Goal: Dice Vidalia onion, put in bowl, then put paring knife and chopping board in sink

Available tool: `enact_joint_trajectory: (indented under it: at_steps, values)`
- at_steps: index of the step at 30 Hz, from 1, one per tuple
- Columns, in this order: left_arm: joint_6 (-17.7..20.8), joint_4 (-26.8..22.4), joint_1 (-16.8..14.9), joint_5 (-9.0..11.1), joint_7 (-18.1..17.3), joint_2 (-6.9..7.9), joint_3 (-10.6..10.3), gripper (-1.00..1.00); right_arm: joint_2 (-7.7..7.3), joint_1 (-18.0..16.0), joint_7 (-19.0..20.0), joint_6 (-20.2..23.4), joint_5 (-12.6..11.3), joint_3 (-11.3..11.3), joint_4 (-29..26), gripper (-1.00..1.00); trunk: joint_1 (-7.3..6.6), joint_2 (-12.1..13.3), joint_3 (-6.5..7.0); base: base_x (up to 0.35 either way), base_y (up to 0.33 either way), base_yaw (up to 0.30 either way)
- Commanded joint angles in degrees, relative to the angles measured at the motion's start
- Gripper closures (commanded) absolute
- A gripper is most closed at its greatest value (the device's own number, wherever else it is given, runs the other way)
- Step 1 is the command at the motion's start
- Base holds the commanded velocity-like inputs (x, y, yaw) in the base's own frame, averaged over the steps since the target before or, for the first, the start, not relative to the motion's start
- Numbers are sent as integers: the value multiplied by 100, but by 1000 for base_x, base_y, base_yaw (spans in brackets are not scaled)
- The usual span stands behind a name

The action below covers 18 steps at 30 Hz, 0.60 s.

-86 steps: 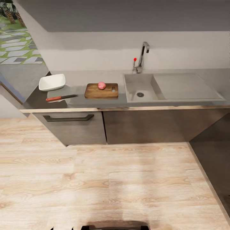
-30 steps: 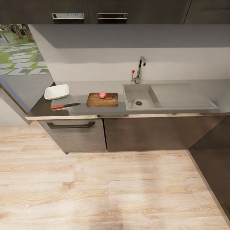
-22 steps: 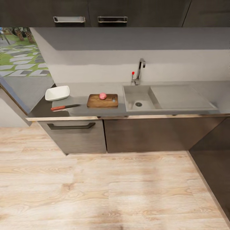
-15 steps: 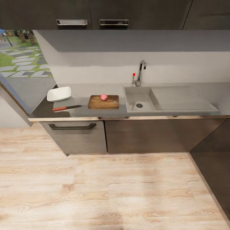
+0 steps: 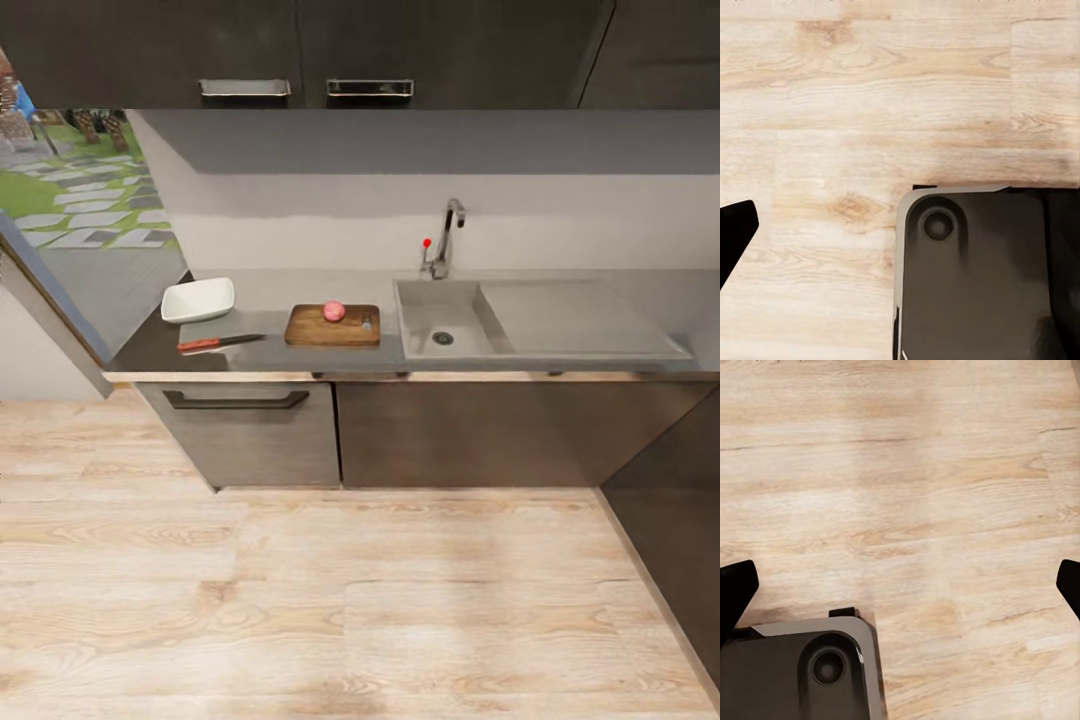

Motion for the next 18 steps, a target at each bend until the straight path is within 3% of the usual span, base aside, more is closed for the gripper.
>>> enact_joint_trajectory:
  at_steps: [1, 18]
  values:
    - [-8, -11, 1, 25, 51, 8, -48, -100, -1, 3, -21, -5, -1, 9, -7, -100, 4, -9, 2, 0, 0, 71]
    - [-9, -11, 3, 25, 57, -1, -55, -100, 3, 3, -21, -5, -1, 10, -11, -100, 4, -9, 155, 0, 21, 71]
